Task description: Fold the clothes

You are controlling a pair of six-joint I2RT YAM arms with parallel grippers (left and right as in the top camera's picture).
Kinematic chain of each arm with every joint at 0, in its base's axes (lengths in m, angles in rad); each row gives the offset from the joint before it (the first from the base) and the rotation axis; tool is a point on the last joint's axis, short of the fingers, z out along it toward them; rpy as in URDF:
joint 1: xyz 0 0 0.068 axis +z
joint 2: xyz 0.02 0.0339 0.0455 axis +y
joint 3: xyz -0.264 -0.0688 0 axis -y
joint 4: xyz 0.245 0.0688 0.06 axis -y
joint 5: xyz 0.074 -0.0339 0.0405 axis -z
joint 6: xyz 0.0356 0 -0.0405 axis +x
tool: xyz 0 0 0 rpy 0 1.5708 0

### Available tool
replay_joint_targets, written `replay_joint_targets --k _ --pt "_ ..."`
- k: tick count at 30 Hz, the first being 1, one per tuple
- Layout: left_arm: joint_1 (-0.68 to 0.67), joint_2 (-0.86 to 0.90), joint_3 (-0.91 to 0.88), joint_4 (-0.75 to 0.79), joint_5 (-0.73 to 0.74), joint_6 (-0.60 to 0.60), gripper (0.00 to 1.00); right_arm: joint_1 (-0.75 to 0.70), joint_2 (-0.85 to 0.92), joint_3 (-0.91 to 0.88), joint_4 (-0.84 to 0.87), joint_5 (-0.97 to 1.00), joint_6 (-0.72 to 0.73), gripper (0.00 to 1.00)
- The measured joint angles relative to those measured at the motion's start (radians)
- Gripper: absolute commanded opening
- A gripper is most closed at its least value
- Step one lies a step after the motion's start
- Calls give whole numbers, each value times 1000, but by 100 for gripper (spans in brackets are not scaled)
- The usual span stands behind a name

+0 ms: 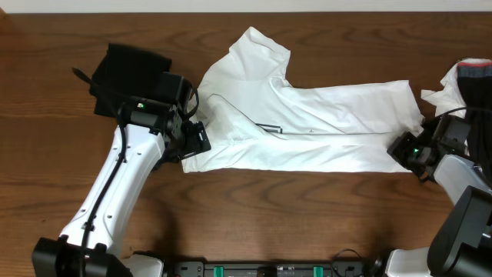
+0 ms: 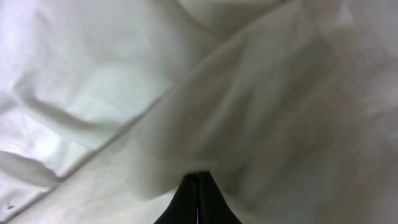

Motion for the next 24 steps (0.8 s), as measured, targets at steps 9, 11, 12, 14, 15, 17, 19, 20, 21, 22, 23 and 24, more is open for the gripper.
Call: replay_joint_targets --k 9,11,12,14,15,17,19,20,21,22,23,24 --pt "0 0 0 0 0 0 98 0 0 -1 88 -18 3 2" --pt "0 0 0 0 0 0 98 0 0 -1 131 -18 3 6" --pt "0 0 0 0 0 0 98 0 0 -1 150 -19 5 8" --pt "0 0 0 0 0 0 98 0 0 -1 182 -21 8 11" --pt "0 0 0 0 0 0 98 0 0 -1 198 -21 8 12" --pt "0 0 0 0 0 0 98 0 0 -1 220 -22 11 14" --pt "0 0 0 0 0 0 98 0 0 -1 258 -24 10 14" --pt "0 0 0 0 0 0 98 0 0 -1 284 -26 11 16" --pt "0 0 0 0 0 0 98 0 0 -2 310 -31 9 17" --pt "0 0 0 0 0 0 98 0 0 -2 345 -51 2 17" --pt "0 0 0 0 0 0 98 0 0 -1 372 -70 -2 17" --pt "0 0 0 0 0 0 98 0 0 2 391 -100 -5 17"
